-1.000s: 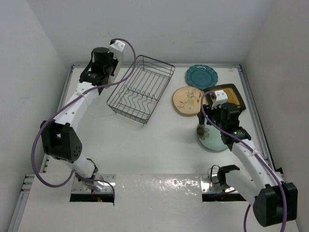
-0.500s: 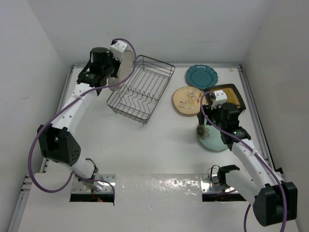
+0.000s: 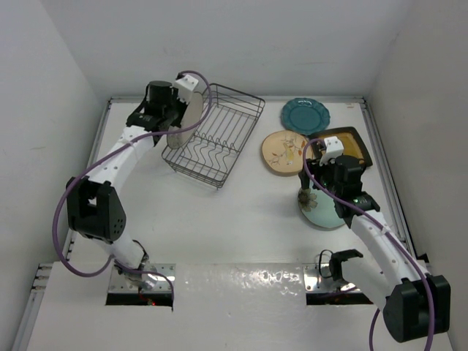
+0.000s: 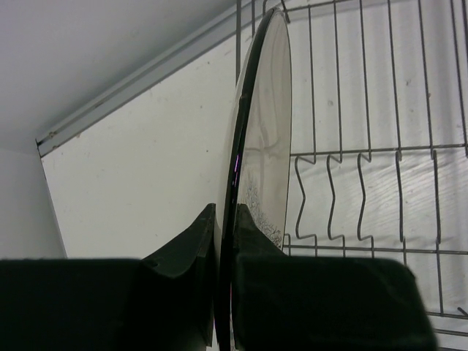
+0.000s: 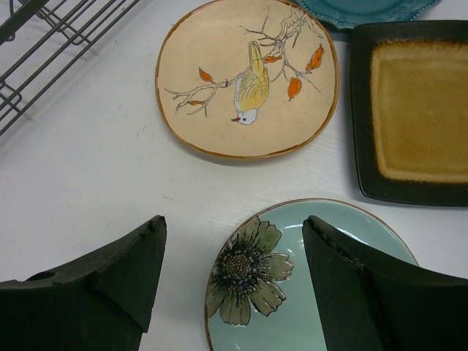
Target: Load the plates into the dish rack
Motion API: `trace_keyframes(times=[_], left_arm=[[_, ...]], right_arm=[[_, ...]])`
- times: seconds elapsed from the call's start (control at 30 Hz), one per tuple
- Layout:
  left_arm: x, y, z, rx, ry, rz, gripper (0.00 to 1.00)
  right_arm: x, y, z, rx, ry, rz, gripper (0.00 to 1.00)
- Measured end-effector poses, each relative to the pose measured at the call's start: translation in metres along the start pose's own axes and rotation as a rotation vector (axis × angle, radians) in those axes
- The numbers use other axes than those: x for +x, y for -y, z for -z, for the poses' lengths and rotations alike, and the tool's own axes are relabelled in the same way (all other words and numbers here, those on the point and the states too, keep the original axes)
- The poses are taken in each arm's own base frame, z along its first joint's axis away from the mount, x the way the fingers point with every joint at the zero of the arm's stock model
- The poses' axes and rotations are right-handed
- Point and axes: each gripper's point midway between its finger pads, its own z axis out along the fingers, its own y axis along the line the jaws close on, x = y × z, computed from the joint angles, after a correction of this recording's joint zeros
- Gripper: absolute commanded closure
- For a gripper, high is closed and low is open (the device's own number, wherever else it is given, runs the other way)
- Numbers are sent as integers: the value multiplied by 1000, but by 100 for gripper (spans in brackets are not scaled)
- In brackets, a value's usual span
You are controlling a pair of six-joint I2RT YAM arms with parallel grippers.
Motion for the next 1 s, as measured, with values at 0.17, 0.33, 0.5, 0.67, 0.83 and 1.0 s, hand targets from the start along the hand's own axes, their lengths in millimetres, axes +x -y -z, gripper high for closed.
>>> trace_keyframes(times=[0.17, 0.33, 0.5, 0.67, 0.83, 1.0], left_arm=[[12, 0, -3, -13, -30, -13, 100], [10, -2, -6, -26, -18, -11, 100], [10, -5, -8, -48, -11, 2, 100], [15, -8, -10, -82, -20, 31, 100], [24, -7, -11, -90, -40, 33, 100], [34, -2, -17, -75, -63, 27, 100]], right_arm=[[0, 0, 0, -1, 0, 1, 26], [0, -1, 0, -3, 0, 2, 26], [0, 0, 0, -3, -1, 4, 26], [1, 0, 0, -3, -2, 5, 26], [1, 0, 0, -3, -2, 7, 26], [1, 0, 0, -3, -2, 7, 26]])
